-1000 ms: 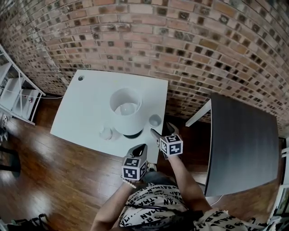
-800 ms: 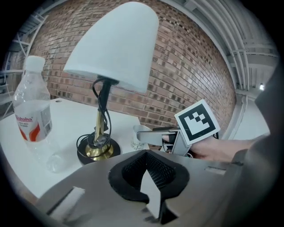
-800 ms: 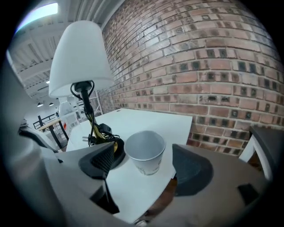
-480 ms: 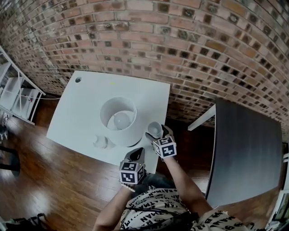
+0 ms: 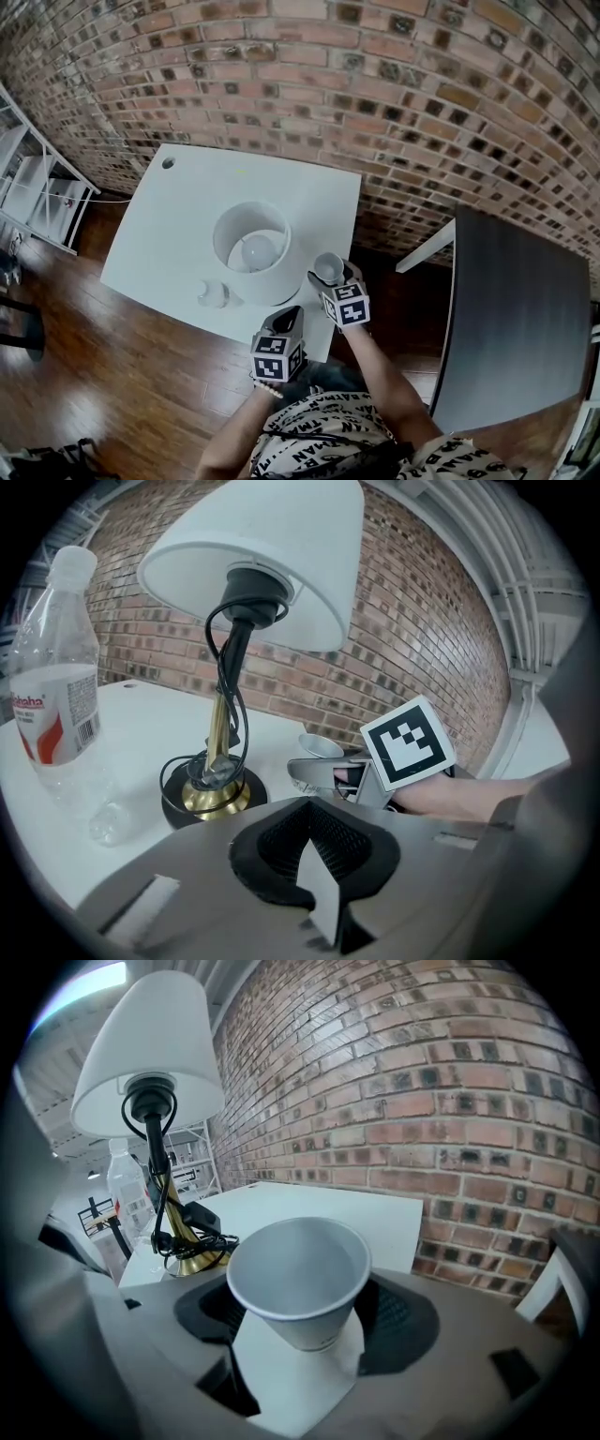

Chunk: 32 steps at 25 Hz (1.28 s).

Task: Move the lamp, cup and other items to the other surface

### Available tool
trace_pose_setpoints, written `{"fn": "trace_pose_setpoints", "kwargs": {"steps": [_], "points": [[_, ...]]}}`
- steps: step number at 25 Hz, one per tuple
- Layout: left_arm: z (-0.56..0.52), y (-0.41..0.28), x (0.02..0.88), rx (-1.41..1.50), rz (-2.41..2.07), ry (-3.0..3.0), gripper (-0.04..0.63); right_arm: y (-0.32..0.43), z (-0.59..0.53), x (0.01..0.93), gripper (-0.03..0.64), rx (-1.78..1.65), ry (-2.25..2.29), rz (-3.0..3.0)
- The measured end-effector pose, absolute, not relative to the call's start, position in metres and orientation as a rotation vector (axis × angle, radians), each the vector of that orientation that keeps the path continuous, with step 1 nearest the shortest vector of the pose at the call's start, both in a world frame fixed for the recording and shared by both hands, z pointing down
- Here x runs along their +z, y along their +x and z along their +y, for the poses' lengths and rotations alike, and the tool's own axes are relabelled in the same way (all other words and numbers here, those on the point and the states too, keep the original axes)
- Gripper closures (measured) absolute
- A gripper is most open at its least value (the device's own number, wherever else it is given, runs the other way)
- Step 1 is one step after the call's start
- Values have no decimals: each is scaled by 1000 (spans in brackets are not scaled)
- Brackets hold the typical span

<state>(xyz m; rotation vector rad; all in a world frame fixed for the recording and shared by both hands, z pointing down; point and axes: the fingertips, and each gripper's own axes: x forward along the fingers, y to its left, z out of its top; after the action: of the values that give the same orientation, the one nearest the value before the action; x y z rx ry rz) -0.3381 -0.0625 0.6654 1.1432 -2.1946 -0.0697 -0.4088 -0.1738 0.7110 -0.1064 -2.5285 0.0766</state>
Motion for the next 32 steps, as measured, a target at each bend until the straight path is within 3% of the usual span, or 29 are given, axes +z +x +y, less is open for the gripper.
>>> {"fn": "trace_pose_setpoints", "kwargs": {"steps": [14,32], "points": [[-42,-302,598,-18,-2150,1355,593,-334,-160,621,262,103,102,-2601],[-35,-160,568,107,-1867,1808,593,-131,-149,581,264,212,642,-2577]]}}
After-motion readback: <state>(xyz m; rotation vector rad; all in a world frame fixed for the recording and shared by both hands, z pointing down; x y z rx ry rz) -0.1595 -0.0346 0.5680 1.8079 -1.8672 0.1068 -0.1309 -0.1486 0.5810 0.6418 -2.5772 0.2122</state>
